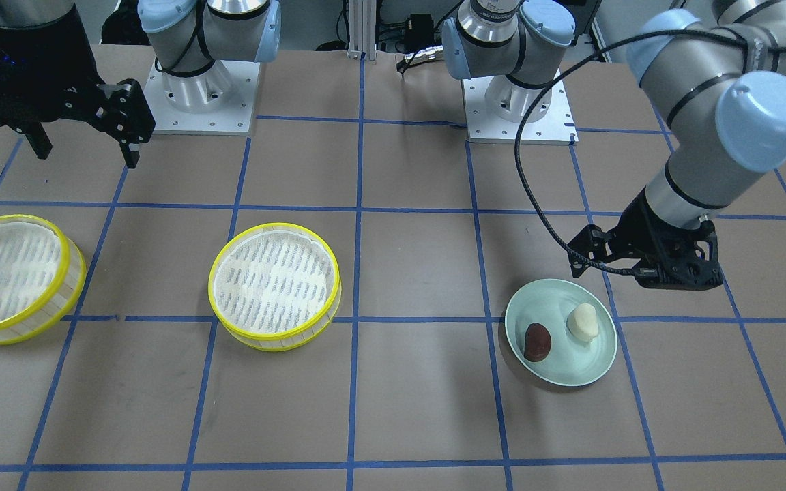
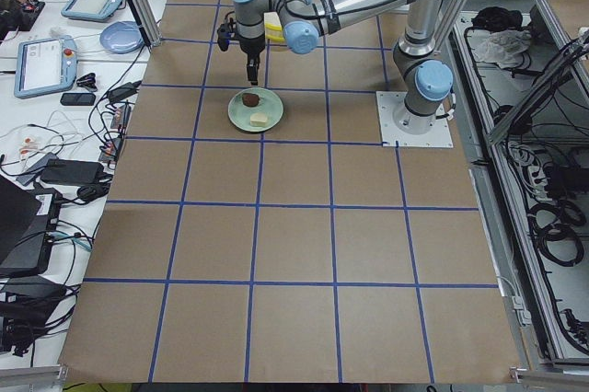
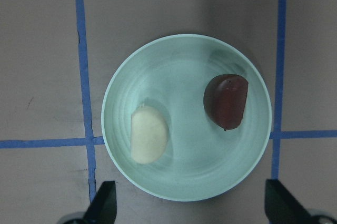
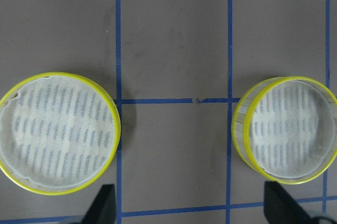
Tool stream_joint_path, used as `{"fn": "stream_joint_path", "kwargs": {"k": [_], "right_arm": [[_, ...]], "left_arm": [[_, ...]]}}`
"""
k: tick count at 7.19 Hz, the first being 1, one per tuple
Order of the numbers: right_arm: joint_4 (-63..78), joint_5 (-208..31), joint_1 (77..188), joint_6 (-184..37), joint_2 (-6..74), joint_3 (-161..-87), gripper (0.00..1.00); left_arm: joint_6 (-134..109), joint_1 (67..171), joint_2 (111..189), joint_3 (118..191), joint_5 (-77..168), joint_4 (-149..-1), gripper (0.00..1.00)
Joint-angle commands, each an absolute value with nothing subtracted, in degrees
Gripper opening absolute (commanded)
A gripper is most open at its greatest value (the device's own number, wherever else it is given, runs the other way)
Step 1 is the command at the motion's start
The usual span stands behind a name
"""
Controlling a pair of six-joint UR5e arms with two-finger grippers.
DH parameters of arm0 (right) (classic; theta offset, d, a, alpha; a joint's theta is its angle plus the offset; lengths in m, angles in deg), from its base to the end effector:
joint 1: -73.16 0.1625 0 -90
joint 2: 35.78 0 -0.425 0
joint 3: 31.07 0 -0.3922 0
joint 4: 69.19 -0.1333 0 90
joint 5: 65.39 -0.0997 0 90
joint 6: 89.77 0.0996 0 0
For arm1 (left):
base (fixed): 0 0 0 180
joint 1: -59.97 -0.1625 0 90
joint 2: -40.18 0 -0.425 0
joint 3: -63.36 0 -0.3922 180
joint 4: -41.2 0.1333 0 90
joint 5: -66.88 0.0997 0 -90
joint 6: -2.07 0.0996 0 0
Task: Stack buns with steamer
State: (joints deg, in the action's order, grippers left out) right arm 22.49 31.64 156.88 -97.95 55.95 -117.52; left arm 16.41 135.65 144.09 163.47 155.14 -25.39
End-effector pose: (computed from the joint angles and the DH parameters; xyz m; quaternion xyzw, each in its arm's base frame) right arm 0.0669 -0.4990 0.5374 0.0128 -0.9962 0.0524 0.0683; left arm 0.0062 -0.5754 0.3148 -0.0001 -0.9999 -0.0014 0.0160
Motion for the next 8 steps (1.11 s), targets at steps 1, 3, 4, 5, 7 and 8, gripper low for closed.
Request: {"fn": "stream_joint_path", "kwargs": {"k": [1,3,4,5,7,8], "right_arm": [[22.7,31.1,147.9,-110.8,55.8,-117.6,1.00],[22.7,30.9,137.5,-116.8,54.9,-117.8,1.00],[22.8,31.0,134.0,-118.5,53.3,-117.8,1.00],[22.8,31.0,131.2,-121.5,51.3,-117.9,1.00],[29.9,31.7,127.8,-131.1,45.7,-120.7,1.00],[31.7,31.4,124.3,-131.9,44.0,-122.4,0.99]], "left_arm": [[16.5,135.0,150.8,164.5,156.0,-20.3,0.98],[15.8,134.9,154.2,164.7,157.8,-19.3,0.98],[15.3,134.9,155.0,164.8,157.8,-19.2,0.97],[14.6,134.9,155.7,164.8,157.8,-19.3,0.96],[14.6,134.9,156.1,164.9,157.8,-19.3,0.79],[14.9,134.9,156.3,164.9,157.8,-19.3,0.61]]}}
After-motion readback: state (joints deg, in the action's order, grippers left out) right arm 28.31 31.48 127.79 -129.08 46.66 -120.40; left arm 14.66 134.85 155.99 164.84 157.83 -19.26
